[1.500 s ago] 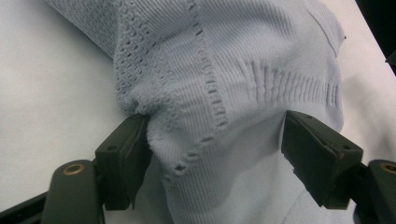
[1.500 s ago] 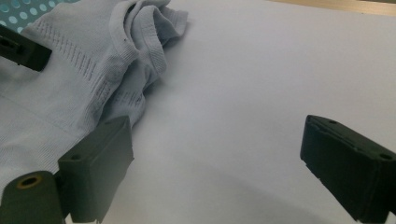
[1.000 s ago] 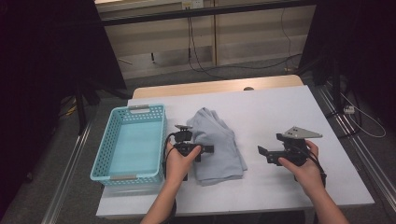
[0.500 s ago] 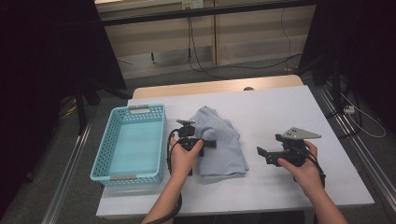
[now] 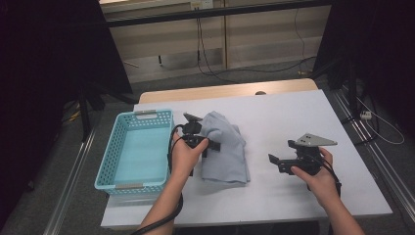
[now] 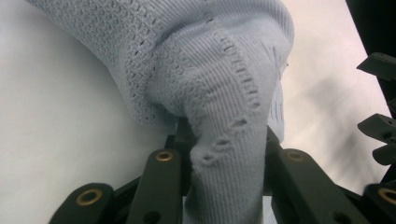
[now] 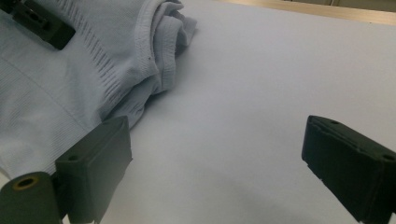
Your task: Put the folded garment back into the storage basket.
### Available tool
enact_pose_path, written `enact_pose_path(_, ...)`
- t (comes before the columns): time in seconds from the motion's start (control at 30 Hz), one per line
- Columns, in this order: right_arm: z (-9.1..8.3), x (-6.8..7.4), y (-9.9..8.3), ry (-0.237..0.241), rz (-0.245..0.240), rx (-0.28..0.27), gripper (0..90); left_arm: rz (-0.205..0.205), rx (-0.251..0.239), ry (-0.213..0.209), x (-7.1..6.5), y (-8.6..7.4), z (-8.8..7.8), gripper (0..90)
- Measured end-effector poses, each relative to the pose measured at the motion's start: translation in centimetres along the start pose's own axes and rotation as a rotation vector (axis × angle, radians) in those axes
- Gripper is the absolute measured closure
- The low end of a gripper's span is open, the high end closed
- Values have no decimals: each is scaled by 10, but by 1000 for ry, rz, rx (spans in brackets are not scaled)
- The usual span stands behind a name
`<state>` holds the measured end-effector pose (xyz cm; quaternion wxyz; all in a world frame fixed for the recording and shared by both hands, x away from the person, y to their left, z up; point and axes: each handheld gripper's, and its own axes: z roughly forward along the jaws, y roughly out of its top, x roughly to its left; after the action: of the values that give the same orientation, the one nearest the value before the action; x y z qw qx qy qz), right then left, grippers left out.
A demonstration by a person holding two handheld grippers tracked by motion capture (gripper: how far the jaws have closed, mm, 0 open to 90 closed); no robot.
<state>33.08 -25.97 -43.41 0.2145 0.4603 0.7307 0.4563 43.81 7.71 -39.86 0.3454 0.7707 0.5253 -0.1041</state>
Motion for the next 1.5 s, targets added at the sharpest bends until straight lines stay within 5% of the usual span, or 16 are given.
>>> enact_pose_path(1.5,-1,0,0,4,-3,-7,76,83,164,150,-6,28,-29,716)
